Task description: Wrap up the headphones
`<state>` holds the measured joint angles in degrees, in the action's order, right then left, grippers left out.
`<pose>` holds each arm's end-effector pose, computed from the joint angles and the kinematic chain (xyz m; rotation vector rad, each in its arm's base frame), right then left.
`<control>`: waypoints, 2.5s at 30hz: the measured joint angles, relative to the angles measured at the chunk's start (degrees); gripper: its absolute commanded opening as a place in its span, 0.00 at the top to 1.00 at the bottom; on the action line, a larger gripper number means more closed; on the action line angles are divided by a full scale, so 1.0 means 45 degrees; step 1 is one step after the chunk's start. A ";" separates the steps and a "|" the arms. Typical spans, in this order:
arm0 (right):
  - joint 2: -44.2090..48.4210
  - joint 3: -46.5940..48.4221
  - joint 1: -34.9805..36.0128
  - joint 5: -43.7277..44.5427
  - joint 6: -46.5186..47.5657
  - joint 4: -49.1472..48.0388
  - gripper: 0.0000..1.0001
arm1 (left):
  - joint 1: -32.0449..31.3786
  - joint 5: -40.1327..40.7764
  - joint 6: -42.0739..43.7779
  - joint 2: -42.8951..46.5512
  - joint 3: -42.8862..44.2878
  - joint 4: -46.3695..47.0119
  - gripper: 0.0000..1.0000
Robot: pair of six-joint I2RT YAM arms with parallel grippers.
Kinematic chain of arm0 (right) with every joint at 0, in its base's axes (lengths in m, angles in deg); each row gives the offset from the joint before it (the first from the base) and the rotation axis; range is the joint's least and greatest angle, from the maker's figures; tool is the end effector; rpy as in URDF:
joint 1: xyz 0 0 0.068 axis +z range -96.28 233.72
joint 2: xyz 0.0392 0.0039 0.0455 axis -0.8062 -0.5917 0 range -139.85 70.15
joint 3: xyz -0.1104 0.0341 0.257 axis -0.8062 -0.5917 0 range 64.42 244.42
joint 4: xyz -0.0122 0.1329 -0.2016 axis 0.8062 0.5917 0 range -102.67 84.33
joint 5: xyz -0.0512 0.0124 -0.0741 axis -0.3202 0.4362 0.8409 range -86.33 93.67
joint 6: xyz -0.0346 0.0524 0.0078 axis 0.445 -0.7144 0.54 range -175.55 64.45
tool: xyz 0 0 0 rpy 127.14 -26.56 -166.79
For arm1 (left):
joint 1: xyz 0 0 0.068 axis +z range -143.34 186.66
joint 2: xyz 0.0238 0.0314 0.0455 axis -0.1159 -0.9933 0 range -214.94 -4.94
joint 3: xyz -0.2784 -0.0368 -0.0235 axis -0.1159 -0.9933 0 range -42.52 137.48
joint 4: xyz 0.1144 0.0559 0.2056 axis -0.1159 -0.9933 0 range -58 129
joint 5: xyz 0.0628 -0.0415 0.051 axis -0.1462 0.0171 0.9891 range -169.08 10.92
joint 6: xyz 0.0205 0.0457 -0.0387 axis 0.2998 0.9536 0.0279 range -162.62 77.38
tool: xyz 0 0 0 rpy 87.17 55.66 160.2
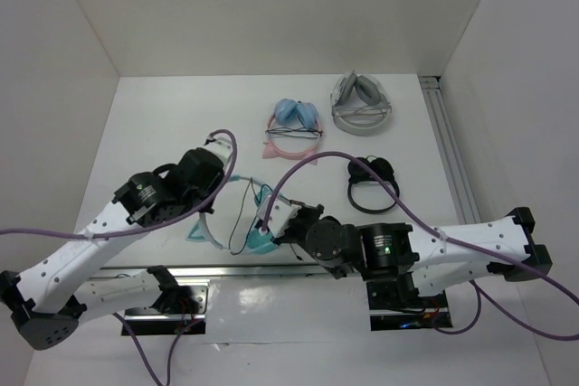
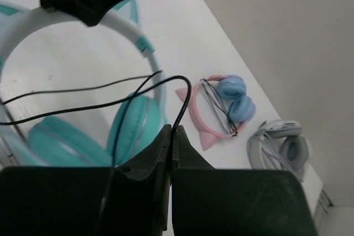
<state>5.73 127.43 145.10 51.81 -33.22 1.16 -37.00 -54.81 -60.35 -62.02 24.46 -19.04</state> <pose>0.0307 0.2308 0.3865 -1.0765 1.3775 0.1074 0.1301 -0.0965 0.3525 0.3329 2.2930 -0.0240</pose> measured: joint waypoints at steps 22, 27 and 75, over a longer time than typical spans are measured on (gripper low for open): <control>0.1360 -0.1394 -0.1812 0.1146 0.2210 -0.2613 1.00 | -0.3988 -0.2200 -0.0034 -0.0816 0.1122 0.0063 1.00; 0.1564 -0.1690 -0.2501 0.0826 0.2205 -0.3041 1.00 | -0.4022 -0.2584 -0.0049 0.0165 0.1195 0.0306 1.00; -0.4745 -0.4235 -0.9840 -1.9414 -0.8048 -1.5790 0.94 | -0.4119 0.2273 -0.3424 0.2463 0.3308 -0.0928 1.00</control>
<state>-15.63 108.37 100.81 -35.55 -69.44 -69.90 -55.54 -44.58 -75.76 -50.94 39.34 -23.22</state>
